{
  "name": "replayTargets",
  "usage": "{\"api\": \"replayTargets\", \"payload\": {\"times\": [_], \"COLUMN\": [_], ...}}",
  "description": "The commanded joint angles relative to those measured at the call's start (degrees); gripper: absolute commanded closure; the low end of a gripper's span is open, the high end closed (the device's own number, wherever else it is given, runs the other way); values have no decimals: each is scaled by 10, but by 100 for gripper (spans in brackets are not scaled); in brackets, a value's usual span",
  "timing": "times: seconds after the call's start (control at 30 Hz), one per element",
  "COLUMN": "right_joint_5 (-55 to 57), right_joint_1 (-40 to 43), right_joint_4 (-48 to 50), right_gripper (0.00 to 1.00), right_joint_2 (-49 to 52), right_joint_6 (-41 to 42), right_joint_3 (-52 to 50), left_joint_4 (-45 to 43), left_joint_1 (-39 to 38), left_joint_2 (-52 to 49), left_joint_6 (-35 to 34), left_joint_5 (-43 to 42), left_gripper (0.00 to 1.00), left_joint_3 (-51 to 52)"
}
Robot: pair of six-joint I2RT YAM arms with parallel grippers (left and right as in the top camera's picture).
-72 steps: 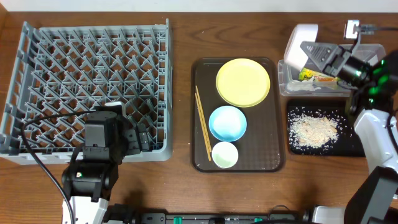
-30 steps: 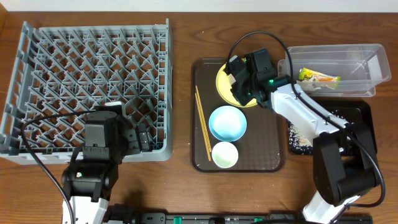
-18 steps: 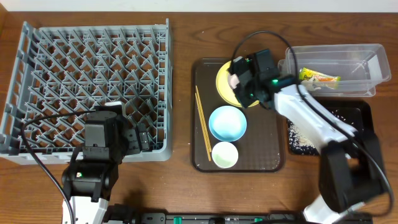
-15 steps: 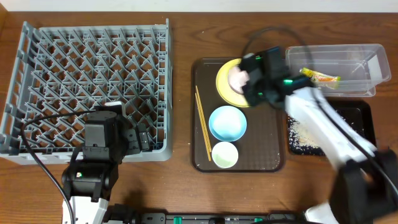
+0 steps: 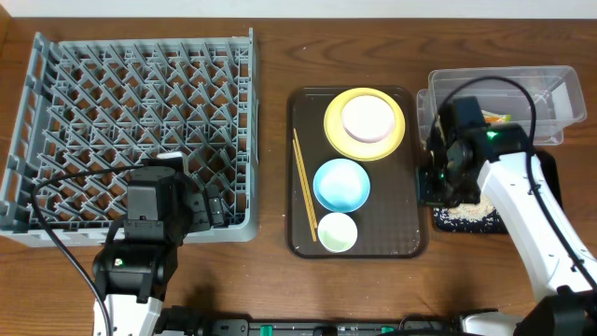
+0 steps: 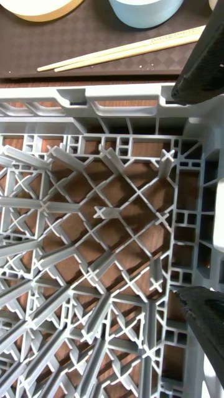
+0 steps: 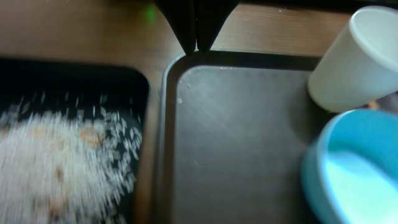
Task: Sort waste into correct bins and load items into the dishwasher rack
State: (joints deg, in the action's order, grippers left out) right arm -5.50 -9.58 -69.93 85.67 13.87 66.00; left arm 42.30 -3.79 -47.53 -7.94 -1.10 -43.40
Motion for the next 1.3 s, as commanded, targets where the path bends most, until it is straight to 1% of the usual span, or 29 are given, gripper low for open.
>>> {"api": "replayTargets", "payload": {"times": [0.0, 0.13, 0.3, 0.5, 0.77, 1.27], "right_joint_5": [28, 32, 32, 41, 139, 184], "right_joint_1": [22, 55, 94, 121, 128, 128], "right_joint_4": [-2, 1, -2, 3, 6, 83], "right_gripper": [99, 99, 99, 99, 99, 99], "right_joint_2": [4, 4, 4, 4, 4, 4], "right_joint_6": [99, 117, 193, 205, 292, 303], "right_joint_3": [-39, -81, -117, -155, -166, -166], "left_joint_4": [1, 1, 1, 0, 1, 1], "left_joint_1": [3, 3, 3, 3, 3, 3], "left_joint_2": [0, 0, 0, 0, 0, 0], "left_joint_6": [-8, -8, -8, -8, -8, -8], "left_joint_5": [3, 3, 3, 3, 3, 3], "left_gripper": [5, 5, 5, 5, 5, 5], "left_joint_3": [-11, -11, -11, -11, -11, -11]}}
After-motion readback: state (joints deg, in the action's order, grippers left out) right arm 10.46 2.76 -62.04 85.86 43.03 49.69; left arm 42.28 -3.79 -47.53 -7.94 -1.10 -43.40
